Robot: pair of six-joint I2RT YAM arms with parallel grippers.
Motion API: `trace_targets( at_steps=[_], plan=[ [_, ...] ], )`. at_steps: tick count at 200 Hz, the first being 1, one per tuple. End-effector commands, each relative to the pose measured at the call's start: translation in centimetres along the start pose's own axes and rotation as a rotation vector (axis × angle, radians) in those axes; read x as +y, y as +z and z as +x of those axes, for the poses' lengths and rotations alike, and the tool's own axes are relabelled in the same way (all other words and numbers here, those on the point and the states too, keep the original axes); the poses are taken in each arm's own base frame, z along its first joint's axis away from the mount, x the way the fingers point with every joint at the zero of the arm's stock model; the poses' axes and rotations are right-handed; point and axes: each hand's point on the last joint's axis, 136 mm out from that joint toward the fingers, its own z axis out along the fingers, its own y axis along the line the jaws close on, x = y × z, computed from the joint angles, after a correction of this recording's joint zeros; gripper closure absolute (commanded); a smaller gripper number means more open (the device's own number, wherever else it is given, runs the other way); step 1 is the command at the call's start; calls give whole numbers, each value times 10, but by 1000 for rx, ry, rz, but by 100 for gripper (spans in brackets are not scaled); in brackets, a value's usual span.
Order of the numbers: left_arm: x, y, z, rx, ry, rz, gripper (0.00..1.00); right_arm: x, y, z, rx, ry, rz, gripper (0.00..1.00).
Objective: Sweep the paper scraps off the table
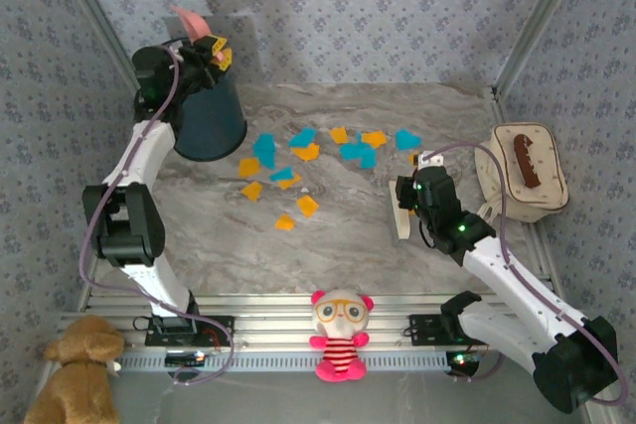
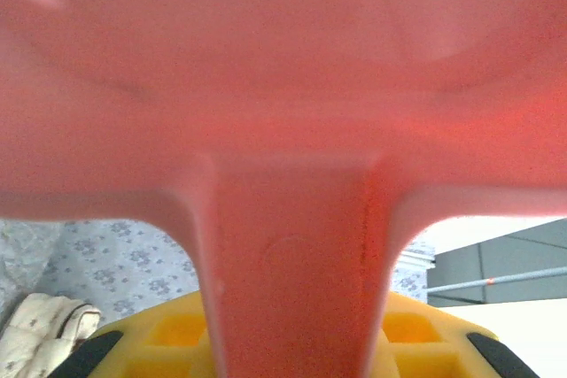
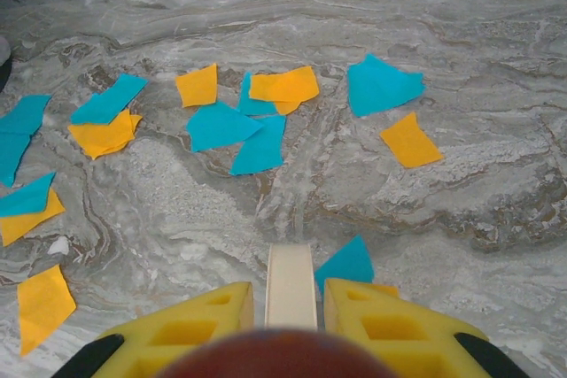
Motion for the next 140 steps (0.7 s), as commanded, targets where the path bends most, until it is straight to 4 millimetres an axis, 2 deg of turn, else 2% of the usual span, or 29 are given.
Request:
trace_targets(
  at_steps=[1,31,50,73,101,140],
  plan=[
    [-24,-18,31,32,246,-75,100,12,-6,-17,-62,41,-63,100],
    [-14,-37,42,37,461,-236,100,26,-5,-28,-77,59,-133,100],
    [-1,-52,52,69,596,-361,100,40,-3,-33,-78,68,-203,100],
    [29,-69,70,167,742,-515,100,49,5,-36,-70,105,-260,100],
    [63,-84,94,297,872,-616,100,59,18,-44,-61,148,-312,100],
    [107,-110,117,431,1014,-759,100,54,40,-61,-94,239,-332,100]
  ],
)
